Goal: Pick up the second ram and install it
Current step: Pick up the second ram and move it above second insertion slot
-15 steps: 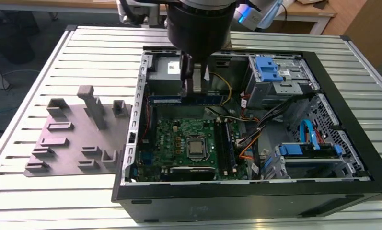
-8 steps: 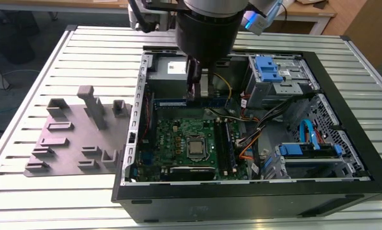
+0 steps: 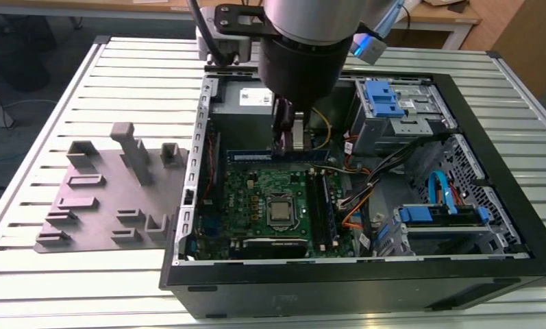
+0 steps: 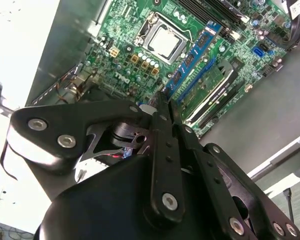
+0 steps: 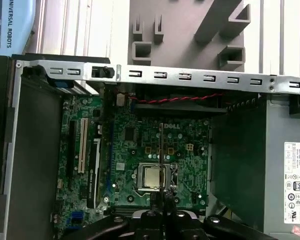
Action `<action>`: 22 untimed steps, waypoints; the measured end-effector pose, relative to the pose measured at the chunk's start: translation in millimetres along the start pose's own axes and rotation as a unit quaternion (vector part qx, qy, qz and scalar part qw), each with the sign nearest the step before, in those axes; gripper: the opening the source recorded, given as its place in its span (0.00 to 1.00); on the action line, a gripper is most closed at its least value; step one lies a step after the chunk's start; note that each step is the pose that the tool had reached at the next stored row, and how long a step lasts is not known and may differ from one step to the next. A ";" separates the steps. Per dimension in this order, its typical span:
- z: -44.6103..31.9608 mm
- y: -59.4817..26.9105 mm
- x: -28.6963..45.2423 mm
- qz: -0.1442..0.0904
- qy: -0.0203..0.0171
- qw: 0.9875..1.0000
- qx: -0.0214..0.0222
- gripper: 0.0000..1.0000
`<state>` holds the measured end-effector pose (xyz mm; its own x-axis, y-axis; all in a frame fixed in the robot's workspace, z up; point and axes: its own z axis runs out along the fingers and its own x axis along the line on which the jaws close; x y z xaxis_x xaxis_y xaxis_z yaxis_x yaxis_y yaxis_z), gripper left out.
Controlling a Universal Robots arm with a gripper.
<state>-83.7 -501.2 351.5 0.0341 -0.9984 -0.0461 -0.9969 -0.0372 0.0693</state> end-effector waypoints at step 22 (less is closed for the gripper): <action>38.5 -5.0 3.9 0.000 0.000 1.000 0.000 0.11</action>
<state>-81.3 -503.2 312.6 0.0340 -0.9984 -0.0461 -0.9969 -0.0372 0.0694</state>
